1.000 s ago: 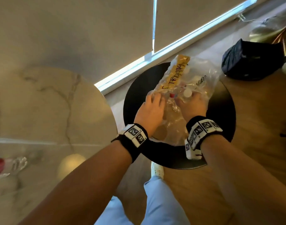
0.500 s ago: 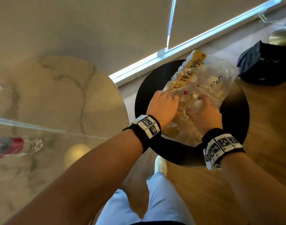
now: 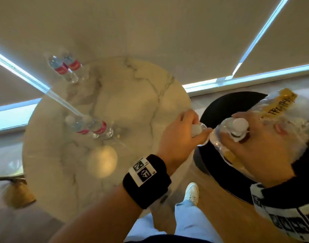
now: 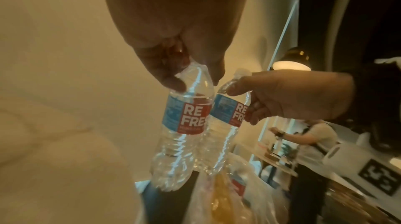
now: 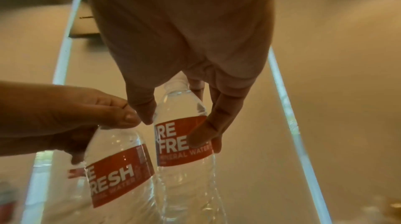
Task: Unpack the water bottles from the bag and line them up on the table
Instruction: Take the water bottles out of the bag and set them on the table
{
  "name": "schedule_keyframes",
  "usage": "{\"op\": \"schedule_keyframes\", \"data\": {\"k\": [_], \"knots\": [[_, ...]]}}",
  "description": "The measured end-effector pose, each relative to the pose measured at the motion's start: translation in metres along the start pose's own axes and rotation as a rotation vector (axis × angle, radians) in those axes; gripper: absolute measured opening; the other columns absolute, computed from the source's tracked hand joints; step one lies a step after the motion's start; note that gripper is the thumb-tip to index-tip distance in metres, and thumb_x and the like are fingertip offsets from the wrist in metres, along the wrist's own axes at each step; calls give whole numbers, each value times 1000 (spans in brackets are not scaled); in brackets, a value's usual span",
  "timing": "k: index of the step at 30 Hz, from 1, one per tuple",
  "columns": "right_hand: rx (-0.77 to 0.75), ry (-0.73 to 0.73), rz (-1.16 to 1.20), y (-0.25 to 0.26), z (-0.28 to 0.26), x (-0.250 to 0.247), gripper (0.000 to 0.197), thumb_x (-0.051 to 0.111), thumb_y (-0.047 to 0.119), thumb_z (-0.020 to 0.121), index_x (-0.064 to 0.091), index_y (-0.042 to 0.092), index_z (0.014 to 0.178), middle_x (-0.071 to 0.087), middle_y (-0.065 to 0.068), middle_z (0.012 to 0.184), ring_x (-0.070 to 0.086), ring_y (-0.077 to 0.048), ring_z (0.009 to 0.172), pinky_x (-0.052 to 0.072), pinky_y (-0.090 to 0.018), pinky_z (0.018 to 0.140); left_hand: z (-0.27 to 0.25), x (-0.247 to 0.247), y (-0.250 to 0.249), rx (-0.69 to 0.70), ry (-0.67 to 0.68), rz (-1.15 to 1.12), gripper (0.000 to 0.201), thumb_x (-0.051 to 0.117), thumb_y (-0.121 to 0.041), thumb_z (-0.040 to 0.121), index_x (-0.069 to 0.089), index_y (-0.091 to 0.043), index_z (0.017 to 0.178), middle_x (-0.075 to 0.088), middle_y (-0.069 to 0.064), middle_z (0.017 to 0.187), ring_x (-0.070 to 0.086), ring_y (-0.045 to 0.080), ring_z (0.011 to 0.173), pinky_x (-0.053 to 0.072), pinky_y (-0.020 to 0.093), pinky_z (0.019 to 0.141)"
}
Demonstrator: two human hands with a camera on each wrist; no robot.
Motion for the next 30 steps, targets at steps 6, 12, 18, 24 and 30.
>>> {"op": "schedule_keyframes", "data": {"k": [6, 12, 18, 24, 30], "knots": [[-86, 326, 202, 125, -10, 157, 57, 70, 55, 79, 49, 25, 123, 70, -3, 93, 67, -25, 85, 51, -33, 68, -67, -131, 137, -194, -180, 156, 31, 74, -36, 85, 46, -21, 87, 50, -8, 85, 45, 11, 70, 34, 24, 62], [-124, 506, 179, 222, -25, 274, 60, 70, 53, 78, 50, 18, 122, 71, -5, 101, 66, -28, 92, 48, -33, 71, -113, -218, 230, -349, -259, 248, 34, 76, -39, 82, 50, -20, 92, 57, -6, 90, 54, 15, 71, 40, 27, 61], [-91, 431, 165, 263, -21, 303, 56, 73, 45, 80, 51, 14, 121, 68, -8, 109, 64, -31, 98, 43, -32, 72, -106, -243, 271, -344, -302, 152, 41, 77, -44, 81, 51, -16, 93, 57, -5, 90, 49, 11, 70, 33, 16, 56], [-76, 437, 184, 265, -20, 303, 61, 75, 50, 75, 50, 18, 120, 67, -5, 112, 64, -29, 98, 49, -36, 76, -94, -245, 267, -318, -195, 205, 43, 70, -53, 84, 50, -17, 95, 58, -1, 94, 53, 17, 74, 36, 12, 56], [-31, 331, 148, 224, -11, 252, 73, 53, 77, 78, 52, 25, 129, 58, 4, 126, 63, -19, 97, 51, -35, 83, -110, -262, 186, -26, -356, 534, 43, 62, -54, 90, 59, -16, 110, 57, 1, 100, 60, 20, 87, 50, 30, 58]]}}
Point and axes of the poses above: each hand's wrist, its own z-axis towards the middle knuckle, its own x-axis out of the palm, y = z × x, the point moved 9 cm from there along z, towards the middle knuckle
